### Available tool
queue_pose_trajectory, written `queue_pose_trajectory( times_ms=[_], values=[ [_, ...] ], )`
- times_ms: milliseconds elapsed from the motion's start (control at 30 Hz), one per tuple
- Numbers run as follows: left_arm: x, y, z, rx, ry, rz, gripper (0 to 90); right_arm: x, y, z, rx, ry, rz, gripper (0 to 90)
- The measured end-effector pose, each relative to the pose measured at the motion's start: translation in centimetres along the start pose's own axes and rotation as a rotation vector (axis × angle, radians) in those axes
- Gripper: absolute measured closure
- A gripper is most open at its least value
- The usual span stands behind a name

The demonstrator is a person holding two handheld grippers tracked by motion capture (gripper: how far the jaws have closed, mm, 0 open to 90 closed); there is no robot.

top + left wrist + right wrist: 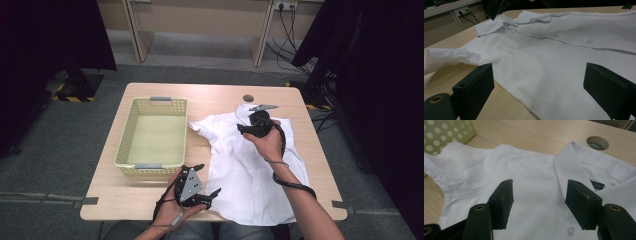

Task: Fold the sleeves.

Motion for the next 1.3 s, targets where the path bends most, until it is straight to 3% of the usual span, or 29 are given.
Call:
queue_pose_trajectory(
  times_ms=[533, 1300],
  values=[
    [0.0, 0.0, 0.0, 0.003, -0.002, -0.001, 9.0, 3.5, -0.5, 1.0, -0.010, 0.057, 0.049, 38.7],
    [0.0, 0.0, 0.0, 0.003, -0.003, -0.004, 9.0, 7.4, -1.4, 1.9, -0.010, 0.112, 0.095, 38.4]
  ],
)
Point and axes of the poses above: each handheld gripper's, and its own axes: y roughly backward along the jaws, z roughly out of its top, x roughly to its left, the point moved 8 cm from there along -y, roughly forward along the jaws, and after that the axes turned 7 degrees about -z, right-handed, at the moved point
